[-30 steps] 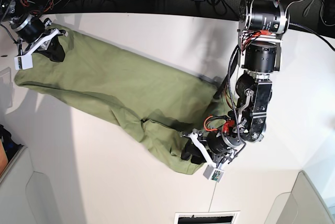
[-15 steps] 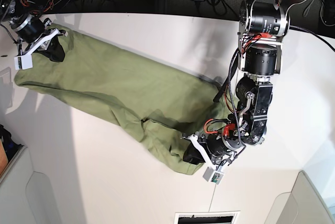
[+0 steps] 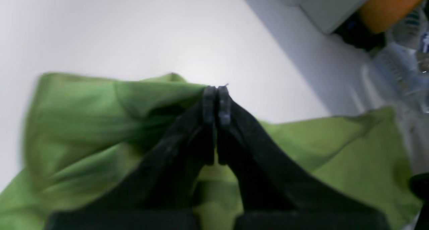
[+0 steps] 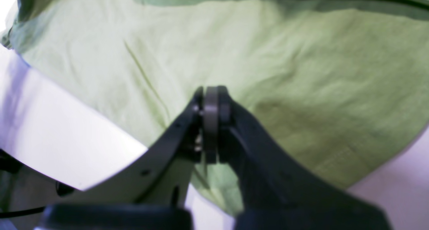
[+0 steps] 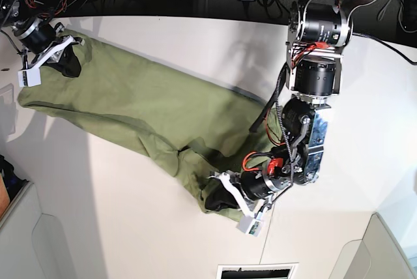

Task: Layout the t-shirt on the table in an organized manner, then fold the t-shirt properly
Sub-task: 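Drag the hem with the left gripper away from the right gripper, then release the hem and move the left gripper to the shirt's middle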

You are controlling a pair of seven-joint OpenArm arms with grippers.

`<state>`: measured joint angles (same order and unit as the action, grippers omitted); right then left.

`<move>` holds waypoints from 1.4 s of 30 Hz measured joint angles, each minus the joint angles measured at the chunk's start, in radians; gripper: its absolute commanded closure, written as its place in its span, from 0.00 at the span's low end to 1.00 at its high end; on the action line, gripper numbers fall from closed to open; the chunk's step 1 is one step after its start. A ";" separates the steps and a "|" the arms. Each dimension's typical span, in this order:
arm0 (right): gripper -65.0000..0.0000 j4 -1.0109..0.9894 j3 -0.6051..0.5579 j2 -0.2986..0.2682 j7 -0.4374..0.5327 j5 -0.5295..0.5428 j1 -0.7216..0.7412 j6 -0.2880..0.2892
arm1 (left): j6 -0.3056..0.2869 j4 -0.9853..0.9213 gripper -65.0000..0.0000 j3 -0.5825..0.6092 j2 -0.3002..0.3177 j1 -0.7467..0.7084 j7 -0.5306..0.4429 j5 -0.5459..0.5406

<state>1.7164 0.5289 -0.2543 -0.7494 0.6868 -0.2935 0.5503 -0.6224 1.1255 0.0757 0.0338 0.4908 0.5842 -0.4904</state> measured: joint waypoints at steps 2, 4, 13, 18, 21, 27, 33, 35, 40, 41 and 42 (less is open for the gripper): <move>1.00 0.000 0.000 0.000 -0.004 0.000 0.000 0.000 | 0.006 0.000 1.00 0.031 -0.038 0.010 -0.032 0.058; 1.00 0.000 0.000 0.000 -0.007 -0.001 0.000 0.000 | 0.074 -0.002 1.00 0.071 -0.075 0.034 -0.070 0.121; 1.00 0.000 0.000 0.000 -0.011 0.000 0.000 0.000 | 0.301 -0.296 0.71 0.122 -0.189 0.242 -0.225 0.212; 1.00 0.000 0.000 0.000 -0.011 -0.002 0.000 0.000 | 0.317 -0.378 0.52 0.121 -0.181 0.292 -0.166 0.213; 1.00 0.000 0.000 0.001 -0.010 -0.002 0.000 0.000 | 0.356 -0.376 0.52 0.121 -0.181 0.291 -0.052 0.213; 1.00 0.000 0.000 0.000 0.029 -0.002 -0.001 0.000 | 0.198 -0.282 0.53 0.121 -0.183 0.232 0.152 0.138; 1.00 -0.001 0.001 -0.001 0.041 -0.020 0.042 0.000 | 0.139 0.063 0.54 0.122 -0.085 0.005 0.280 0.006; 1.00 -0.001 0.001 0.000 0.045 -0.047 0.080 0.000 | 0.133 0.172 0.54 0.119 -0.053 -0.084 0.303 0.002; 1.00 -0.041 -0.003 0.000 0.047 -0.124 0.183 0.003 | 0.119 0.257 0.54 0.123 -0.010 -0.254 0.306 -0.001; 1.00 -0.062 -0.006 -0.005 0.047 -0.139 0.200 0.000 | 0.118 0.257 0.54 0.124 0.002 -0.276 0.303 -0.001; 1.00 -0.088 -0.014 -0.011 0.050 -0.141 0.214 0.000 | 0.119 0.257 0.54 0.126 0.011 -0.293 0.304 -0.001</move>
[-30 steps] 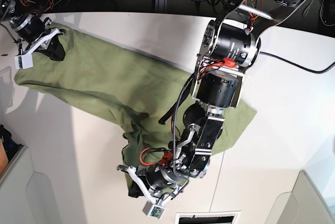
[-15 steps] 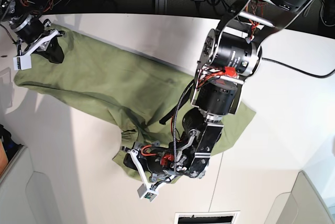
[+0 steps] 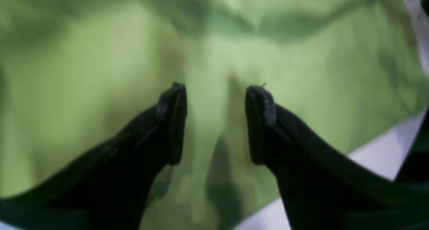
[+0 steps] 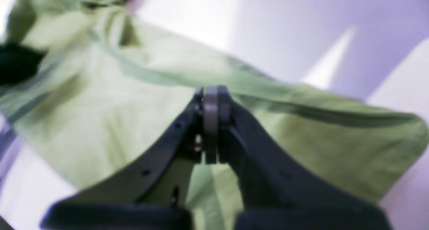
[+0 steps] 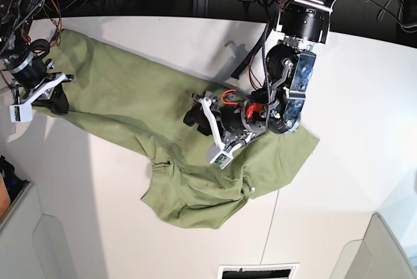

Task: Layout the t-shirt on the table in an organized manner, then fold the t-shirt properly
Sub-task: 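Release the hem and move the left gripper to the shirt's middle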

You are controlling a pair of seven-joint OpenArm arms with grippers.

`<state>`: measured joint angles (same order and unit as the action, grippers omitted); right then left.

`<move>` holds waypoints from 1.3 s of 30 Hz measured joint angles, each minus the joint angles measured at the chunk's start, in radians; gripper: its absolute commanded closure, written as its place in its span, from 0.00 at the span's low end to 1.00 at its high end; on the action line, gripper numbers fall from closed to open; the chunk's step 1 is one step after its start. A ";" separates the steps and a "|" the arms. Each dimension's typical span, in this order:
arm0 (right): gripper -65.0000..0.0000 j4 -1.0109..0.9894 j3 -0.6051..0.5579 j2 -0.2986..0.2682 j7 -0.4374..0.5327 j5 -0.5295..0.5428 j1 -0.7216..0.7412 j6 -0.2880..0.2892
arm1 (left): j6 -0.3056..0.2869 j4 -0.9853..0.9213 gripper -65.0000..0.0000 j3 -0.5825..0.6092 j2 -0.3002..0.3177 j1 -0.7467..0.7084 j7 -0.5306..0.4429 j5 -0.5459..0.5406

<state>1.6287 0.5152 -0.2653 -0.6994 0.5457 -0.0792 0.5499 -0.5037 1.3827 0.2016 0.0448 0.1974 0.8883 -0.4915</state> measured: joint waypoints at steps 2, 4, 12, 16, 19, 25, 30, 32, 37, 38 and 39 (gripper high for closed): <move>1.00 -0.059 -0.023 -0.011 0.004 -0.015 0.026 0.000 | -0.004 0.000 0.54 0.002 0.030 -0.024 -0.013 -0.012; 1.00 -0.124 -0.058 -0.020 0.004 -0.047 0.049 0.000 | -0.007 0.005 0.54 0.000 0.070 -0.039 -0.027 -0.034; 1.00 -0.185 -0.141 -0.065 -0.029 0.003 0.032 -0.002 | -0.006 0.010 0.54 -0.003 0.146 -0.042 -0.088 0.003; 1.00 -0.138 -0.140 -0.048 -0.050 0.124 -0.051 0.000 | -0.006 -0.013 0.54 -0.002 0.149 -0.017 -0.145 0.094; 1.00 -0.080 -0.140 0.003 -0.062 0.145 -0.106 0.000 | -0.002 -0.085 0.54 0.000 0.146 0.051 -0.148 0.111; 1.00 0.014 -0.143 0.088 -0.077 0.142 -0.175 0.001 | -0.003 -0.226 0.54 -0.005 0.087 0.153 -0.146 0.096; 1.00 0.063 -0.143 0.107 -0.040 0.158 -0.146 0.001 | -0.036 -0.237 0.54 0.002 0.029 0.178 -0.072 0.021; 1.00 0.070 -0.143 0.108 -0.031 0.160 -0.113 0.001 | -0.065 -0.200 0.54 0.002 0.036 0.182 -0.017 -0.026; 1.00 0.065 -0.143 0.108 -0.028 0.075 0.008 0.001 | -0.073 -0.034 0.54 -0.002 0.071 0.182 0.063 -0.121; 1.00 0.056 -0.143 0.108 -0.027 0.058 0.039 0.001 | -0.073 -0.007 0.54 -0.003 0.076 0.182 0.082 -0.142; 1.00 0.045 -0.146 0.108 -0.026 0.030 0.073 0.000 | -0.075 0.013 0.54 -0.002 0.082 0.180 0.094 -0.163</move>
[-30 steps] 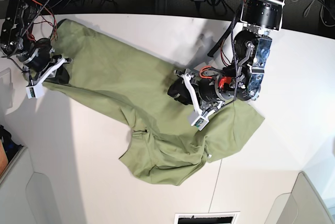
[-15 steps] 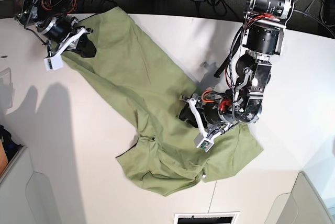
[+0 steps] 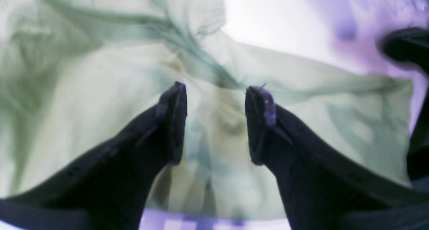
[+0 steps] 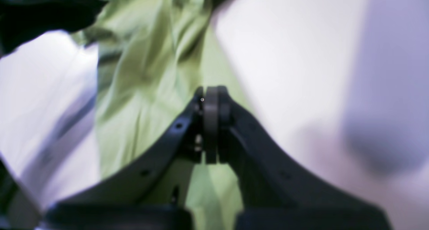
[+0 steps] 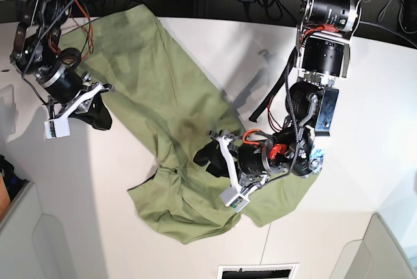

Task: Layout the t-shirt on the table in an organized manner, then fold the t-shirt properly
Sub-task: 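Release the hem and move the left gripper to the shirt's middle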

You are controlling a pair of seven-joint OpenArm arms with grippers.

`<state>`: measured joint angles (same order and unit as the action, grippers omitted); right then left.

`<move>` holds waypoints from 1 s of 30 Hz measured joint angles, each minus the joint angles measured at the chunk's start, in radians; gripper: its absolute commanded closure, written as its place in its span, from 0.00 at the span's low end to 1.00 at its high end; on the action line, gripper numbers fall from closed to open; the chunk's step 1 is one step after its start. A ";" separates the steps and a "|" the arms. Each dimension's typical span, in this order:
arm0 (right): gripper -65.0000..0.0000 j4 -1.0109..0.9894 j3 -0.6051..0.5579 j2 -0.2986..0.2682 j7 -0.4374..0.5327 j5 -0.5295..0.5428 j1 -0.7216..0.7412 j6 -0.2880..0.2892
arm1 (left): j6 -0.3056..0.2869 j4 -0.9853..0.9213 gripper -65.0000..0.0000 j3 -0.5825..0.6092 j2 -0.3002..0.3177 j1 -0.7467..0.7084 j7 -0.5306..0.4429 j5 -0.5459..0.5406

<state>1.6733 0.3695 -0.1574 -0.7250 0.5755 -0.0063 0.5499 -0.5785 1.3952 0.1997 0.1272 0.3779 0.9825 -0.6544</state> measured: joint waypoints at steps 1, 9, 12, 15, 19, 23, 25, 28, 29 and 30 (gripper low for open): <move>1.00 -0.016 -0.012 -0.001 0.002 -0.024 0.036 -0.001 | -0.005 0.010 0.54 0.000 0.002 -0.004 0.010 -0.016; 1.00 -0.342 -0.266 -0.003 0.068 -0.171 0.246 -0.006 | -0.065 0.022 0.63 0.002 0.014 -0.175 0.066 -0.158; 1.00 -0.431 -0.381 0.000 0.077 -0.196 0.309 -0.008 | -0.093 0.086 0.64 0.002 0.014 -0.231 0.064 -0.177; 1.00 -0.450 -0.446 -0.003 0.085 -0.269 0.321 -0.011 | -0.096 0.103 0.64 0.001 0.013 -0.282 0.065 -0.164; 1.00 -0.451 -0.455 -0.020 0.101 -0.277 0.315 -0.027 | -0.098 0.097 0.64 0.003 0.018 -0.325 0.051 -0.047; 1.00 -0.451 -0.457 -0.073 0.107 -0.266 0.314 -0.041 | -0.100 0.097 0.64 0.002 0.088 -0.311 -0.052 0.030; 1.00 -0.451 -0.457 -0.108 0.109 -0.261 0.313 -0.042 | -0.100 0.097 0.64 -0.001 0.123 -0.312 -0.087 0.062; 1.00 -0.449 -0.455 -0.146 0.109 -0.211 0.300 -0.048 | -0.092 0.097 0.64 0.002 0.166 -0.309 -0.117 0.083; 1.00 -0.447 -0.455 -0.156 0.110 -0.192 0.296 -0.049 | -0.091 0.097 0.64 0.002 0.179 -0.308 -0.120 0.088; 1.00 -0.444 -0.455 -0.163 0.109 -0.175 0.288 -0.049 | -0.091 0.097 0.64 0.002 0.190 -0.306 -0.121 0.089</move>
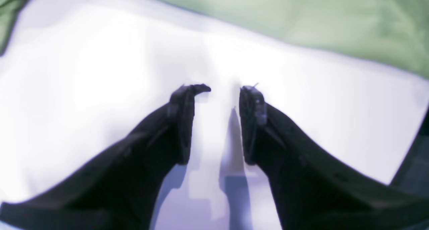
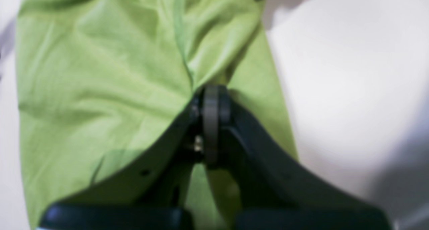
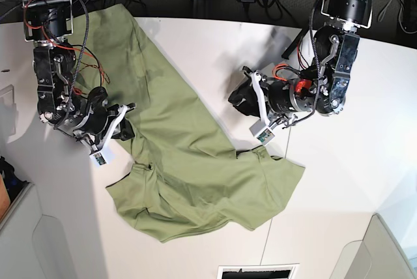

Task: Layout the t-shirt on the table in an organized manner, then fold the t-shirt properly
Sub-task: 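Release the hem and move the left gripper to the shirt's middle, then grasp the shirt with both grippers and pull it to spread flat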

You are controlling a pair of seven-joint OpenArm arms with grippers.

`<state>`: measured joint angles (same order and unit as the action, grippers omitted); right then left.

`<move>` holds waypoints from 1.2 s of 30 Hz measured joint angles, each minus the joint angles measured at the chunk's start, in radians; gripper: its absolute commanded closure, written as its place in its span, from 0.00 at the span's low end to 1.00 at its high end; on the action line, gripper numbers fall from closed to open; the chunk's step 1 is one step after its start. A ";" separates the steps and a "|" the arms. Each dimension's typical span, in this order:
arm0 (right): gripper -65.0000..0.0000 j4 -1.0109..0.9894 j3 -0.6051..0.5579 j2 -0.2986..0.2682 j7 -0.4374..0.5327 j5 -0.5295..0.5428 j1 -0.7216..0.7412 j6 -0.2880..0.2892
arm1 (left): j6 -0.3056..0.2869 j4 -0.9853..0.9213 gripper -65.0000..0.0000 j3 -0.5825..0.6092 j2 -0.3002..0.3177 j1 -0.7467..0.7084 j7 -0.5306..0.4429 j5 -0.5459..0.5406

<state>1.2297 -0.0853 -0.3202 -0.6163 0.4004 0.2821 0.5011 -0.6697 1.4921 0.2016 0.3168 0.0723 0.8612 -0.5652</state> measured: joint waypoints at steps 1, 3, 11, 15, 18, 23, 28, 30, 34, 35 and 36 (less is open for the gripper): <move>1.00 0.009 0.003 -0.005 0.000 0.012 -0.009 0.000 | 0.000 0.000 0.64 0.000 0.008 0.000 -0.002 0.001; 1.00 0.038 0.023 -0.006 -0.002 0.013 -0.039 -0.005 | 0.000 0.000 0.64 0.000 0.019 0.003 -0.002 0.002; 1.00 0.181 0.072 0.000 -0.024 0.044 -0.157 -0.011 | 0.026 0.187 0.64 -0.001 0.013 0.004 0.032 -0.162; 1.00 0.224 0.071 0.016 -0.029 0.048 -0.192 -0.011 | 0.018 0.213 0.64 -0.002 -0.071 0.013 -0.015 -0.134; 1.00 0.237 0.072 0.018 -0.031 0.047 -0.190 -0.011 | 0.018 0.144 0.64 -0.002 -0.145 0.011 -0.041 -0.032; 1.00 0.250 0.072 0.027 -0.013 0.047 -0.153 -0.011 | 0.021 -0.026 0.64 -0.003 -0.238 0.068 -0.087 0.033; 1.00 0.251 0.074 0.085 0.018 -0.002 -0.079 -0.028 | 0.018 -0.136 0.64 -0.003 -0.222 0.050 -0.088 0.029; 1.00 0.236 0.074 0.111 0.021 -0.048 -0.041 -0.072 | 0.012 -0.138 0.64 -0.005 -0.214 0.037 -0.092 0.010; 1.00 0.148 0.072 0.134 0.070 -0.121 0.056 -0.106 | 0.012 -0.137 0.64 -0.005 -0.212 0.033 -0.090 0.011; 1.00 0.118 0.073 0.134 0.080 -0.129 0.075 -0.106 | 0.012 -0.137 0.64 -0.005 -0.212 0.030 -0.092 0.010; 1.00 0.081 0.075 0.134 0.090 -0.139 0.092 -0.106 | 0.011 -0.137 0.64 -0.006 -0.212 0.026 -0.091 0.010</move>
<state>1.3109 -0.0105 -0.1860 -0.5262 0.2611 0.3744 0.3950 -0.6582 1.3556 0.1959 0.1051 0.0986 0.7700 -0.5552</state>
